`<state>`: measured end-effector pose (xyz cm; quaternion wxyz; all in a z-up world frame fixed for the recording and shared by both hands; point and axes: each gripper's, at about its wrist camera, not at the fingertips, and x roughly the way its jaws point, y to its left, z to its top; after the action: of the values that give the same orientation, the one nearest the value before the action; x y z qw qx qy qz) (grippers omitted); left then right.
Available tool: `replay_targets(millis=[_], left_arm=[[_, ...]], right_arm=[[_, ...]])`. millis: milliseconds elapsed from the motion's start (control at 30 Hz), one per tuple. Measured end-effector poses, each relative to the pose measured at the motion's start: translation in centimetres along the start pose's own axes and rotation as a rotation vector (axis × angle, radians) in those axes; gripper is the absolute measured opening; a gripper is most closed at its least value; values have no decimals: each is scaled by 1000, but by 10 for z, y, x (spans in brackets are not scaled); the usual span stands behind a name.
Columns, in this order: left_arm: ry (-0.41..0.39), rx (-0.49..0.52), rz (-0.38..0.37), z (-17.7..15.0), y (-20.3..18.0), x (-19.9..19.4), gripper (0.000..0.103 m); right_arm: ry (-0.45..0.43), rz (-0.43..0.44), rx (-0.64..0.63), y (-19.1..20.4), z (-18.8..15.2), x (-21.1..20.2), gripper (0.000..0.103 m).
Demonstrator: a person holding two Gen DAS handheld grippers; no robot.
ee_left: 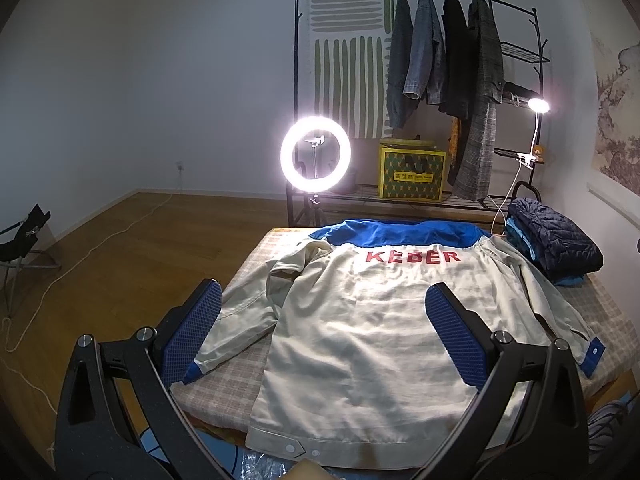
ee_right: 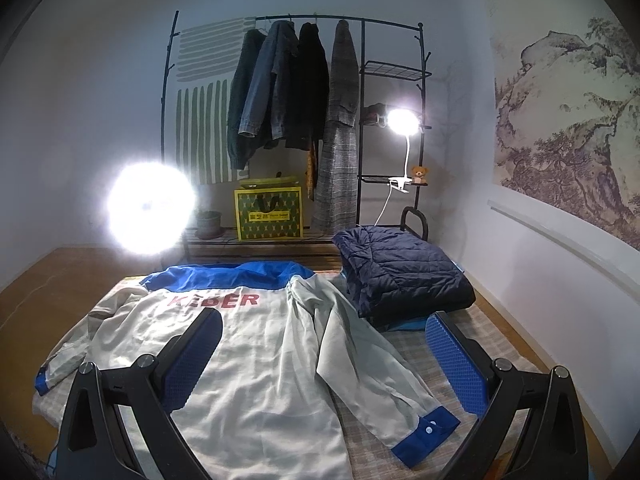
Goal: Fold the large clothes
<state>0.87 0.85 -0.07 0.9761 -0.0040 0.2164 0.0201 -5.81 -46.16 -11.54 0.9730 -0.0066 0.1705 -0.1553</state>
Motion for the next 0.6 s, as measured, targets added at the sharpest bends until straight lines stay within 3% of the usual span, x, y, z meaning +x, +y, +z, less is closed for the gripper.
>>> replay_targets(millis=[600], left_arm=[[5, 3, 8, -9, 1, 10, 103]], right_arm=[[11, 2, -12, 7, -3, 5, 103]])
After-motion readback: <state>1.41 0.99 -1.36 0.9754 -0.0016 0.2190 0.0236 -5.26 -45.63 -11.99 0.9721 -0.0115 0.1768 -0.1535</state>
